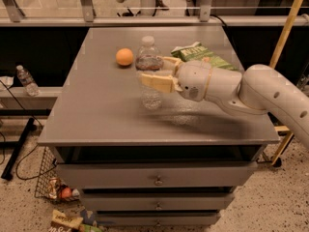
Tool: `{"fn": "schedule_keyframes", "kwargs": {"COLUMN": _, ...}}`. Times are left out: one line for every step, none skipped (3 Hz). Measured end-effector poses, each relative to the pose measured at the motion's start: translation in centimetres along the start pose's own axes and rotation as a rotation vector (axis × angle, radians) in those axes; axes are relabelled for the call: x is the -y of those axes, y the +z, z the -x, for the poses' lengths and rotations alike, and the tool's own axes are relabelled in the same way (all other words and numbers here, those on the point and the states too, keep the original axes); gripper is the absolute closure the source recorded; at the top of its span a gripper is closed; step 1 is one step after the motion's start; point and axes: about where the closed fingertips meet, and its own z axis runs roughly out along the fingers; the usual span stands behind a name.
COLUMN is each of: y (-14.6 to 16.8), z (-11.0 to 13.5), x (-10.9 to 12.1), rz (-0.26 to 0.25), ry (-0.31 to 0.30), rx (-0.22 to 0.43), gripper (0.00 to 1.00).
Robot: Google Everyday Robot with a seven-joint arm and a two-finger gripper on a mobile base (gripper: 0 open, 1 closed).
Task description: Place water bottle upright
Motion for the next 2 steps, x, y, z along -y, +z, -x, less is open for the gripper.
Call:
{"fn": "schedule_keyframes", "kwargs": {"y": -0.37, "z": -0.36, "x": 0.22, "rz": -0.010, "ry": 0.008, "rx": 0.008, "gripper": 1.00}}
{"fn": "schedule_keyframes", "kwargs": {"y": -0.61, "z": -0.60, "x": 0.48, "rz": -0.017, "ry": 0.021, "rx": 0.008, "gripper": 0.81}}
